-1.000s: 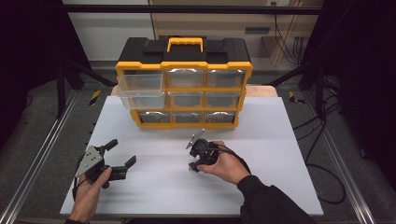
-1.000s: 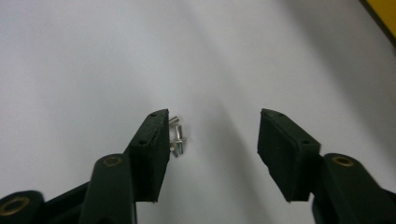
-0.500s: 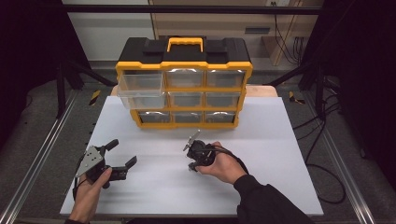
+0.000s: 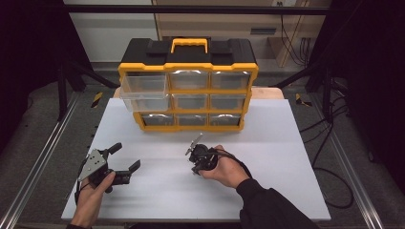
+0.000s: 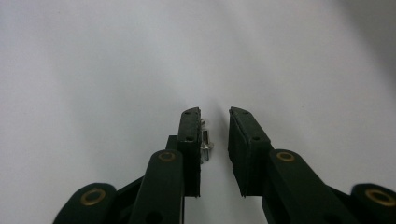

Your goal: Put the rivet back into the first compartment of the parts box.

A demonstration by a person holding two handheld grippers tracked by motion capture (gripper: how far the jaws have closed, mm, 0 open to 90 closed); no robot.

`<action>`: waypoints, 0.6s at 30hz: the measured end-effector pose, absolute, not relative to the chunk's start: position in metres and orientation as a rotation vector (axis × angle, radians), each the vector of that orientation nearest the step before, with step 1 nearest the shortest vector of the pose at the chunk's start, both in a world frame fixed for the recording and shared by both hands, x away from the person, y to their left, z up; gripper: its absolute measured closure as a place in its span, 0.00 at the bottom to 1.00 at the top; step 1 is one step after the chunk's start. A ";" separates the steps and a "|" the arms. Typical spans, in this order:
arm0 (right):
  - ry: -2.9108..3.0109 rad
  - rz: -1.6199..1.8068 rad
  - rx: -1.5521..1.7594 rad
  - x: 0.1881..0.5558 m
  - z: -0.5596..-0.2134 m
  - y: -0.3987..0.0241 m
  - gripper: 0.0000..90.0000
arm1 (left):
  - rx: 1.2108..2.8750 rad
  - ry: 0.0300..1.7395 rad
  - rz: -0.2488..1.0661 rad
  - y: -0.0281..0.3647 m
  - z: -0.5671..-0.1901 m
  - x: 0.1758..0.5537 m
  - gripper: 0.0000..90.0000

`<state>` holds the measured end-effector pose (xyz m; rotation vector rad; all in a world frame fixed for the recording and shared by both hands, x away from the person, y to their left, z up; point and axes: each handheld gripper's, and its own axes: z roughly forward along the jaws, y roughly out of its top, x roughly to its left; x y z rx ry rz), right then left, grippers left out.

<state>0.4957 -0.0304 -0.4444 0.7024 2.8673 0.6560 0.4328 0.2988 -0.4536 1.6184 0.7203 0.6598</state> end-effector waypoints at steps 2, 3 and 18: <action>2.870 0.642 0.711 0.496 -0.445 -0.030 0.84 | 1.620 0.721 0.659 0.299 -0.454 0.433 0.03; 2.870 0.642 0.704 0.497 -0.445 -0.030 0.84 | 1.621 0.721 0.659 0.299 -0.454 0.433 0.03; 2.873 0.642 0.750 0.497 -0.447 -0.031 0.81 | 1.623 0.721 0.657 0.298 -0.454 0.433 0.03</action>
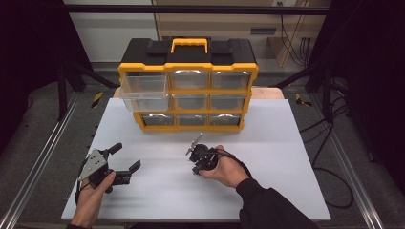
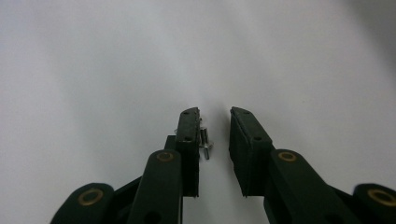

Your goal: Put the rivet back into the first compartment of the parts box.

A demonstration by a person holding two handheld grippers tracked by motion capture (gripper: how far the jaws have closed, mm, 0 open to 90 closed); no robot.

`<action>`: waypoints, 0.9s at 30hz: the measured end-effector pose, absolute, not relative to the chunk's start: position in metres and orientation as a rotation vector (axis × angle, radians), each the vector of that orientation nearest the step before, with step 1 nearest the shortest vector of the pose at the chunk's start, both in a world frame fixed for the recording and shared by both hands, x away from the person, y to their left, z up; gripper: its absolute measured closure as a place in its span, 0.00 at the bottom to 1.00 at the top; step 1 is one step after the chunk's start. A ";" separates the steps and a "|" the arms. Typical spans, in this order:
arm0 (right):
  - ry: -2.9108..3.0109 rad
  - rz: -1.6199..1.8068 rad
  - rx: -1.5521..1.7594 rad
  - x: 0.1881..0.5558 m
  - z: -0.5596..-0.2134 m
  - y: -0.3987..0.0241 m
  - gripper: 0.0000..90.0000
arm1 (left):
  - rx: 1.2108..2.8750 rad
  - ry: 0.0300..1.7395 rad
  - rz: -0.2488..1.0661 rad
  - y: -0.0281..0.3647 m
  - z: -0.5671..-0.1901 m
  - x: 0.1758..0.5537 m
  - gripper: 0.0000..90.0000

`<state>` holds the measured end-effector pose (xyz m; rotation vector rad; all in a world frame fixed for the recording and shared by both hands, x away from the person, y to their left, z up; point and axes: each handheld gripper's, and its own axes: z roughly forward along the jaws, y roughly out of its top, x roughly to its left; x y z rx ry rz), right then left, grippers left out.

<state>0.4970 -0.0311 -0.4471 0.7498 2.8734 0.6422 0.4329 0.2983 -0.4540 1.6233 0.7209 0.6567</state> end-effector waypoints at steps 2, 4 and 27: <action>2.878 0.635 0.721 0.497 -0.448 -0.032 0.81 | 1.624 0.721 0.656 0.298 -0.454 0.433 0.03; 2.881 0.623 0.731 0.496 -0.448 -0.032 0.81 | 1.625 0.722 0.656 0.298 -0.454 0.433 0.03; 2.873 0.589 0.741 0.497 -0.451 -0.032 0.92 | 1.622 0.722 0.653 0.298 -0.454 0.433 0.03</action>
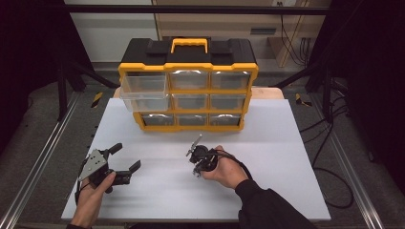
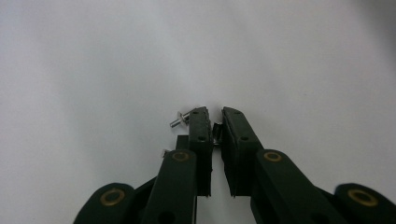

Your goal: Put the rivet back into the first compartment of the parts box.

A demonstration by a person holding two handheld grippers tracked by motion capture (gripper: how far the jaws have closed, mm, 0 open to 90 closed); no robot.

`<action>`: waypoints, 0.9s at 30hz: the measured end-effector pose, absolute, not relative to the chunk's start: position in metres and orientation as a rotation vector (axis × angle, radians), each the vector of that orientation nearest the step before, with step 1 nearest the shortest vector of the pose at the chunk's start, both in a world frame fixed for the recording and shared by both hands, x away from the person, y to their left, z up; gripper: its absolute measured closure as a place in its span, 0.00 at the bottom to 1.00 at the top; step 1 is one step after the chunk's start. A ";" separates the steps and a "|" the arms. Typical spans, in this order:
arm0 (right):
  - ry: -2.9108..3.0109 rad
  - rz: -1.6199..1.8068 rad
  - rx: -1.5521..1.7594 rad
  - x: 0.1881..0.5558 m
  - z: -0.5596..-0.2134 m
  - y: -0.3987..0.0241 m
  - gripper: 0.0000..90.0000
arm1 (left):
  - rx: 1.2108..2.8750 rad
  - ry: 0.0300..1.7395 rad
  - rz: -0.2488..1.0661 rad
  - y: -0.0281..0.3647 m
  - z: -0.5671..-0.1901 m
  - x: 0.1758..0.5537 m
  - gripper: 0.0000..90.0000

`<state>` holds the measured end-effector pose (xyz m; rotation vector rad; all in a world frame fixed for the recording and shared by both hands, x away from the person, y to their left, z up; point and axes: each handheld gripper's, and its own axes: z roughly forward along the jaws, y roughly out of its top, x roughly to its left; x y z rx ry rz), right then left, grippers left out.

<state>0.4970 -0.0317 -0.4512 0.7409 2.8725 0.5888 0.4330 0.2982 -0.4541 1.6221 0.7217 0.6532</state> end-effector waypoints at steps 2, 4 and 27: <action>2.868 0.616 0.712 0.499 -0.451 -0.033 0.92 | 1.622 0.722 0.653 0.298 -0.454 0.433 0.03; 2.862 0.640 0.728 0.499 -0.448 -0.035 0.92 | 1.622 0.722 0.653 0.298 -0.454 0.433 0.03; 2.668 0.962 0.734 0.501 -0.378 -0.052 0.92 | 1.609 0.721 0.655 0.299 -0.453 0.433 0.03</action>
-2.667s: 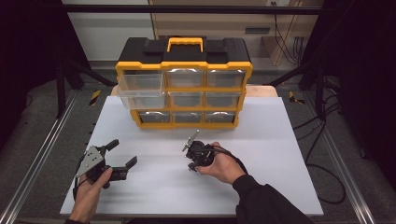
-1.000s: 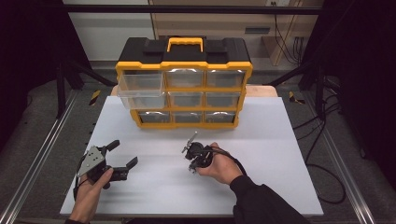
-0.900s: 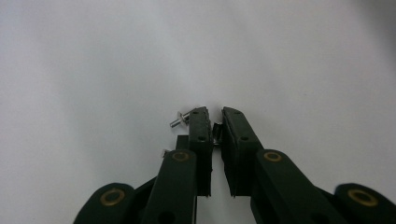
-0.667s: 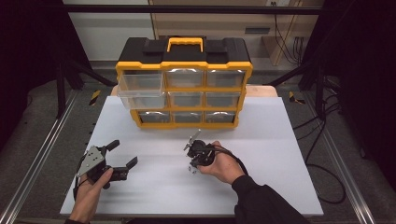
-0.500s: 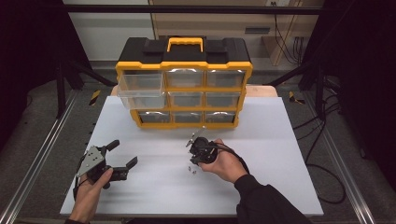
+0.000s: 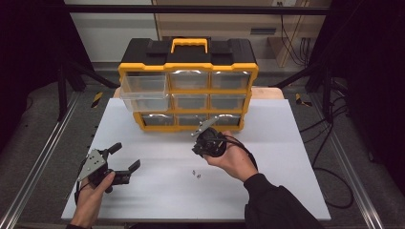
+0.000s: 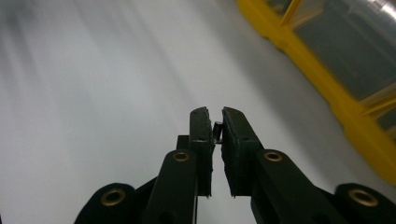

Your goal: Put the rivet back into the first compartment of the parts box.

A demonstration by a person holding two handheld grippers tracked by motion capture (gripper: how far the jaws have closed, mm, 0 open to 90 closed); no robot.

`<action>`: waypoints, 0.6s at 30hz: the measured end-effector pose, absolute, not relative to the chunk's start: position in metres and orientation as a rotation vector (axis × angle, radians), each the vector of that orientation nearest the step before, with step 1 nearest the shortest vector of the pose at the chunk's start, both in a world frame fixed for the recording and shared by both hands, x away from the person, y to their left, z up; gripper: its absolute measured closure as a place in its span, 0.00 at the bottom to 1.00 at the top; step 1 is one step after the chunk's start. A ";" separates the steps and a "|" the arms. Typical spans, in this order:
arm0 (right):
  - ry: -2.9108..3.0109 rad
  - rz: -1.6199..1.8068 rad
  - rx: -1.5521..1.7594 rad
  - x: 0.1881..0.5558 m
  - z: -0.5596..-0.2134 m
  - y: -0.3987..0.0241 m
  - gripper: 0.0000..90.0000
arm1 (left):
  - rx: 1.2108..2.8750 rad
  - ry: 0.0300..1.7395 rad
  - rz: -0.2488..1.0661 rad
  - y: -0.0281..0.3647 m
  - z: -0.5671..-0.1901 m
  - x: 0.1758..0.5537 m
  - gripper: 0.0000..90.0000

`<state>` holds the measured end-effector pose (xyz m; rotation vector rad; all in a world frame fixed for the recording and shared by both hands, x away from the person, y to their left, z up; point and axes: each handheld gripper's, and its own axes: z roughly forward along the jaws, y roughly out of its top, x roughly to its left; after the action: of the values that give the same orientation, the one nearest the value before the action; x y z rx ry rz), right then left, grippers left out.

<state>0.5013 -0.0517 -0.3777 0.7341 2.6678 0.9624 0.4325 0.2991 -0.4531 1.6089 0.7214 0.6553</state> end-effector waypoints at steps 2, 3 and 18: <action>2.648 0.985 0.735 0.502 -0.370 -0.052 0.92 | 1.608 0.721 0.655 0.299 -0.453 0.432 0.03; 2.639 0.996 0.726 0.503 -0.366 -0.052 0.92 | 1.608 0.720 0.655 0.299 -0.453 0.432 0.03; 2.531 1.079 0.643 0.508 -0.304 -0.048 0.92 | 1.607 0.717 0.654 0.299 -0.453 0.432 0.03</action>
<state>0.5077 -0.0476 -0.3040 0.6432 2.5309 1.0794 0.4323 0.2990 -0.4527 1.6069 0.7172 0.6543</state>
